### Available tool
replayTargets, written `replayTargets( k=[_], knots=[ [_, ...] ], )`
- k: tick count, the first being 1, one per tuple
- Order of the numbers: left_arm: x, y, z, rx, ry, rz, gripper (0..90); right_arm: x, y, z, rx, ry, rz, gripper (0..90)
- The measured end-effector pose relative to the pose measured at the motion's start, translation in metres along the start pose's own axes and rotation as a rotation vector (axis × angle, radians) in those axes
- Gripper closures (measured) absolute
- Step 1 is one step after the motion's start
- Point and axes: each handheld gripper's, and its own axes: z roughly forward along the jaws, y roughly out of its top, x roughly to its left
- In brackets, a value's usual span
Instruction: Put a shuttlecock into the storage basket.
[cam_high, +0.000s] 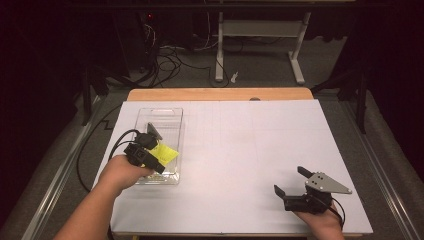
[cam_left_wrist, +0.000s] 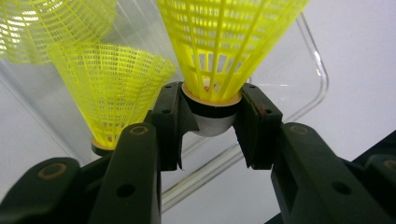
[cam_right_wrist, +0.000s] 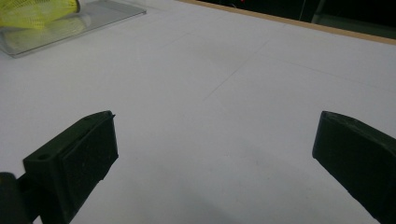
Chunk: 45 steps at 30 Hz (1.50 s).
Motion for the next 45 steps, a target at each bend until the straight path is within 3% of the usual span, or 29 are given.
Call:
replayTargets(
  k=[3,5,11,18,41,45],
  knots=[
    [0.006,0.002,0.005,0.004,-0.003,0.013,64.2,0.0,0.0,0.0,0.003,0.0,0.004,0.7],
    [0.008,0.002,0.007,0.026,-0.014,-0.024,64.3,0.0,-0.001,0.0,0.004,0.002,0.004,0.8],
    [0.017,0.001,0.013,0.053,-0.033,-0.054,64.2,-0.001,-0.001,0.0,0.007,0.003,0.006,0.9],
    [0.017,0.006,0.019,0.083,-0.043,-0.04,64.2,-0.001,-0.001,0.001,0.011,0.004,0.008,1.1],
    [0.017,0.007,0.02,0.09,-0.045,-0.033,63.7,-0.002,-0.001,0.001,0.009,0.004,0.007,2.0],
    [0.016,0.007,0.02,0.09,-0.054,-0.03,58.8,-0.002,-0.001,0.0,0.007,0.004,0.008,2.0]
  ],
)
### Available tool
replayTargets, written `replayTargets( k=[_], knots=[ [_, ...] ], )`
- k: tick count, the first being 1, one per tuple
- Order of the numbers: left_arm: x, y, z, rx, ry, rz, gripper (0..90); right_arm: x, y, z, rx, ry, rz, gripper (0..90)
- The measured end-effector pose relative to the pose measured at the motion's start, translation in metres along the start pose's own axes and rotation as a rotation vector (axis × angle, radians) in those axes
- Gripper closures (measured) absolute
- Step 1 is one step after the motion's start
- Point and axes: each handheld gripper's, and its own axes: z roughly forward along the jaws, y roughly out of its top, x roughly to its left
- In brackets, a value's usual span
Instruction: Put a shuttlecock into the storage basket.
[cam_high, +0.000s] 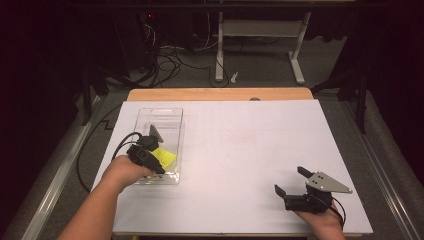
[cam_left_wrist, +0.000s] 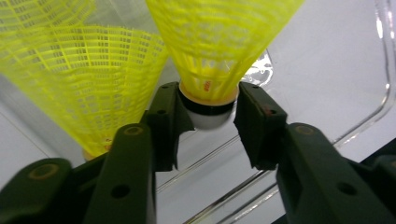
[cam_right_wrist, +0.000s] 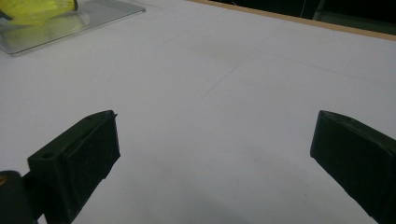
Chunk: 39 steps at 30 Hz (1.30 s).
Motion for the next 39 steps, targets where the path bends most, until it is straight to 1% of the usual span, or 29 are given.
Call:
replayTargets(
  k=[2,4,6,10,13,14,17,20,22,25,27,29,31,32,36,39],
  knots=[
    [-0.001,0.0,-0.001,-0.002,0.01,-0.005,55.1,0.0,0.0,0.0,0.0,0.0,0.0,2.0],
    [-0.002,0.0,-0.003,-0.015,0.011,-0.015,52.6,0.0,0.0,0.0,0.0,0.0,0.0,2.0],
    [-0.003,0.0,-0.006,-0.014,0.018,-0.016,47.7,0.0,0.0,0.0,-0.002,0.0,0.001,1.9],
    [-0.005,-0.002,-0.014,-0.029,0.029,-0.021,42.7,0.0,0.0,0.0,-0.002,-0.002,0.001,2.0],
    [-0.007,-0.005,-0.02,-0.04,0.042,-0.015,39.3,0.0,0.0,0.0,-0.002,-0.002,-0.001,1.9],
    [-0.008,-0.006,-0.023,-0.05,0.043,-0.009,38.3,0.0,0.0,0.0,-0.002,-0.002,-0.001,2.0],
    [-0.009,-0.008,-0.028,-0.062,0.044,-0.014,34.7,0.0,0.001,-0.001,-0.004,-0.003,-0.003,1.9],
    [-0.011,-0.01,-0.032,-0.078,0.041,-0.008,29.9,0.0,0.001,-0.001,-0.006,-0.005,0.0,1.9],
    [-0.012,-0.011,-0.034,-0.074,0.033,-0.006,25.7,0.0,0.001,-0.002,-0.01,-0.007,-0.001,2.0],
    [-0.016,-0.012,-0.037,-0.075,0.037,-0.001,18.3,0.0,0.001,-0.002,-0.009,-0.01,0.0,2.0],
    [-0.019,-0.012,-0.039,-0.068,0.053,0.012,14.1,0.0,0.001,-0.002,-0.01,-0.012,0.001,2.0],
    [-0.023,-0.012,-0.043,-0.067,0.064,0.015,9.5,0.0,0.001,-0.002,-0.01,-0.013,0.003,2.0],
    [-0.024,-0.012,-0.045,-0.066,0.073,0.007,3.1,0.0,0.001,-0.002,-0.011,-0.014,0.004,2.0],
    [-0.025,-0.013,-0.047,-0.07,0.078,-0.007,0.1,0.0,0.001,-0.003,-0.01,-0.016,0.008,2.0],
    [-0.024,-0.016,-0.051,-0.087,0.086,-0.021,0.1,0.0,0.001,-0.003,-0.012,-0.019,0.008,1.9],
    [-0.024,-0.018,-0.051,-0.093,0.085,-0.015,0.5,0.0,0.0,-0.003,-0.011,-0.018,0.008,2.0]
  ],
)
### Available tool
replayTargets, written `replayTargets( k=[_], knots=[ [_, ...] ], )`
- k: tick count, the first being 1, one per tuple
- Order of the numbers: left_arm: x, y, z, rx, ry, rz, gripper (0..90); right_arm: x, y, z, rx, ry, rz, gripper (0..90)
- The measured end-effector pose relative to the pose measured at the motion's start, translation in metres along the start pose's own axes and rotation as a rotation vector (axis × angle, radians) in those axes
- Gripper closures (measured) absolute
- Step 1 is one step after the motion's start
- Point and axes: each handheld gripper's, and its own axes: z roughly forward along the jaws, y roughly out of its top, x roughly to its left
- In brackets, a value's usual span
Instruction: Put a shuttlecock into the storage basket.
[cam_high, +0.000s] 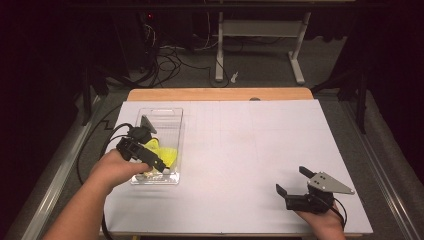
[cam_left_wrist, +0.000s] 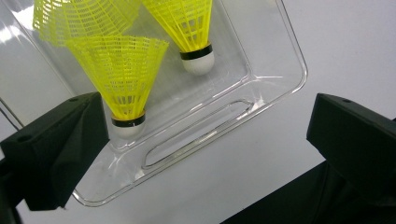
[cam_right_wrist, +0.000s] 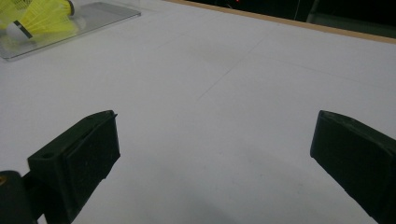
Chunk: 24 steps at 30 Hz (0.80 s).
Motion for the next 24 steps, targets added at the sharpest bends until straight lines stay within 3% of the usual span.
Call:
replayTargets(
  k=[3,10,13,17,20,24],
  knots=[
    [0.0,-0.003,0.0,0.002,-0.012,0.012,0.6,0.0,0.0,0.0,0.001,0.0,0.001,1.9],
    [0.002,-0.014,0.004,-0.091,0.006,0.022,0.6,0.001,0.0,0.0,0.001,0.0,-0.003,2.0],
    [0.003,-0.018,0.009,-0.116,0.017,0.045,0.6,0.001,0.0,0.001,0.003,0.0,-0.002,2.0],
    [0.004,-0.025,0.006,-0.222,-0.004,0.05,0.6,0.0,0.0,0.001,0.003,-0.003,0.001,2.0],
    [0.005,-0.033,0.005,-0.31,0.004,0.063,0.6,0.0,0.0,0.0,0.0,-0.004,0.003,2.0],
    [0.01,-0.042,0.009,-0.374,-0.01,0.08,0.6,0.001,0.0,-0.001,-0.007,-0.005,0.006,1.9]
  ],
)
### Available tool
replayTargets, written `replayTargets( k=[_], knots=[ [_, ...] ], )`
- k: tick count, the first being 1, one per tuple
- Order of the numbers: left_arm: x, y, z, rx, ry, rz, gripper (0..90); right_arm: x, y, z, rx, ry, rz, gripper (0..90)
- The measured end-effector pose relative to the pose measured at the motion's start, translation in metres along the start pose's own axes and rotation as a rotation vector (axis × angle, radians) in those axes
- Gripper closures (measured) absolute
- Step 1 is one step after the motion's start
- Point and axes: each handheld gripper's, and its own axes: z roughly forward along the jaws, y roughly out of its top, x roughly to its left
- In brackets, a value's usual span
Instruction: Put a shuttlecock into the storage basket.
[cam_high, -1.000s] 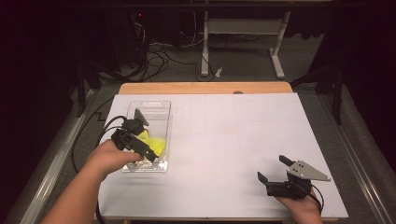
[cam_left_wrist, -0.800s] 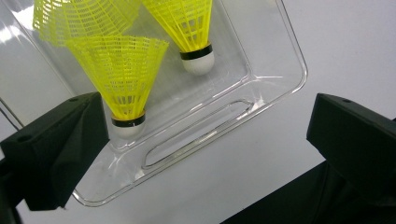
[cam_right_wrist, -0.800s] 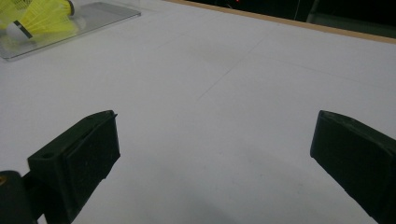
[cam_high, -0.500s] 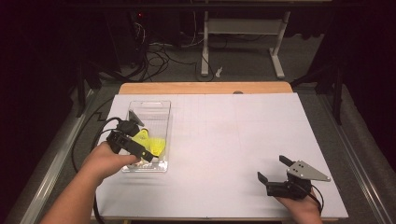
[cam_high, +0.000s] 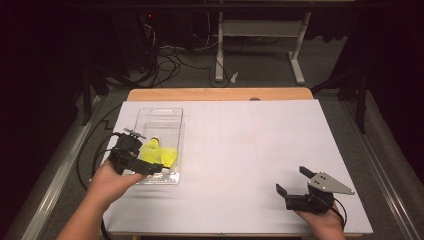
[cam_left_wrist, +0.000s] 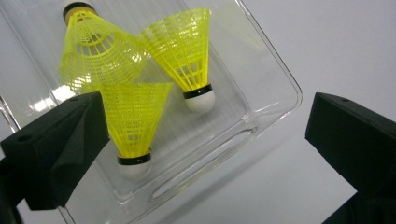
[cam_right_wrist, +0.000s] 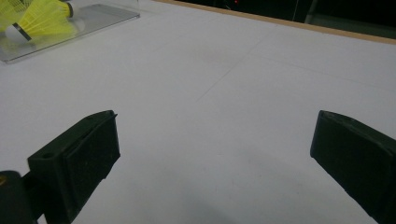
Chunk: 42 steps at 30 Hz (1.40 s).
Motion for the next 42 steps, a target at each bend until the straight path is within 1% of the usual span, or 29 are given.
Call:
replayTargets(
  k=[3,4,5,6,7,8,9,10,11,12,13,14,16,17,19,20,22,23,25,28,29,30,31,32,34,36,38,40,42],
  knots=[
    [0.002,-0.01,0.002,-0.04,-0.018,0.018,0.6,0.001,0.0,-0.001,-0.005,-0.003,-0.001,1.8],
    [0.002,-0.011,0.002,-0.047,-0.02,0.02,0.6,0.001,0.001,-0.001,-0.007,-0.005,0.002,1.8],
    [0.003,-0.015,0.002,-0.072,-0.026,0.02,0.6,0.001,0.001,-0.001,-0.007,-0.005,0.002,1.8],
    [0.003,-0.016,0.002,-0.075,-0.034,0.022,0.5,0.001,0.001,0.0,-0.007,-0.008,0.004,1.8],
    [0.006,-0.02,0.0,-0.099,-0.057,0.023,0.3,0.001,0.0,0.0,-0.006,-0.008,0.006,1.8],
    [0.006,-0.022,0.0,-0.117,-0.058,0.022,0.6,0.001,0.0,0.0,-0.005,-0.011,0.008,1.8],
    [0.006,-0.024,0.0,-0.121,-0.056,0.033,0.6,0.001,0.0,0.0,-0.004,-0.012,0.013,1.8],
    [0.006,-0.026,-0.001,-0.141,-0.055,0.037,0.6,0.001,-0.001,0.0,-0.003,-0.015,0.016,1.8],
    [0.006,-0.03,0.0,-0.174,-0.056,0.035,0.6,0.001,-0.001,0.0,-0.002,-0.016,0.018,1.7],
    [0.006,-0.032,0.0,-0.181,-0.054,0.04,0.6,0.0,-0.001,0.0,-0.007,-0.02,0.018,1.7],
    [0.006,-0.037,0.0,-0.217,-0.05,0.043,0.6,0.0,-0.001,0.0,-0.01,-0.022,0.018,1.7],
    [0.005,-0.039,0.001,-0.23,-0.053,0.048,0.6,0.0,-0.001,-0.001,-0.014,-0.024,0.019,1.7],
    [0.005,-0.044,0.003,-0.257,-0.045,0.059,0.6,0.0,-0.001,-0.001,-0.018,-0.026,0.025,1.7],
    [0.005,-0.047,0.004,-0.274,-0.029,0.059,0.6,-0.001,-0.001,-0.001,-0.018,-0.027,0.026,1.6],
    [0.005,-0.053,0.007,-0.297,-0.045,0.065,0.6,0.0,-0.001,-0.001,-0.02,-0.028,0.031,1.5],
    [0.005,-0.054,0.008,-0.307,-0.043,0.064,0.4,0.0,-0.001,-0.001,-0.024,-0.029,0.031,1.4],
    [0.005,-0.058,0.01,-0.322,-0.045,0.078,0.3,0.001,0.0,-0.001,-0.03,-0.033,0.035,1.3],
    [0.006,-0.059,0.011,-0.334,-0.056,0.081,0.3,0.001,0.0,-0.001,-0.033,-0.033,0.035,1.3],
    [0.007,-0.062,0.012,-0.351,-0.055,0.078,0.2,0.001,0.0,-0.001,-0.036,-0.033,0.032,1.2],
    [0.007,-0.068,0.014,-0.395,-0.065,0.078,0.2,0.003,0.0,0.0,-0.034,-0.035,0.026,0.9],
    [0.006,-0.07,0.014,-0.41,-0.066,0.091,0.2,0.003,0.0,0.0,-0.033,-0.036,0.025,0.8],
    [0.005,-0.072,0.014,-0.44,-0.056,0.106,0.1,0.004,0.0,0.0,-0.034,-0.036,0.021,0.7],
    [0.005,-0.072,0.014,-0.44,-0.056,0.106,0.1,0.004,0.0,0.0,-0.034,-0.036,0.021,0.7],
    [0.005,-0.076,0.015,-0.481,-0.059,0.098,0.1,0.004,0.0,0.001,-0.033,-0.039,0.021,0.7],
    [0.004,-0.079,0.014,-0.518,-0.075,0.095,0.2,0.004,0.0,0.001,-0.032,-0.04,0.017,0.7],
    [0.003,-0.081,0.015,-0.536,-0.084,0.101,0.2,0.004,0.0,0.001,-0.031,-0.041,0.016,0.7],
    [0.001,-0.084,0.015,-0.552,-0.082,0.112,0.2,0.004,0.0,0.001,-0.032,-0.042,0.016,0.7],
    [-0.001,-0.088,0.015,-0.577,-0.088,0.128,0.4,0.004,0.0,0.001,-0.033,-0.041,0.014,0.7],
    [-0.001,-0.091,0.015,-0.588,-0.098,0.125,0.4,0.004,0.0,0.0,-0.04,-0.039,0.011,0.7]
  ],
)
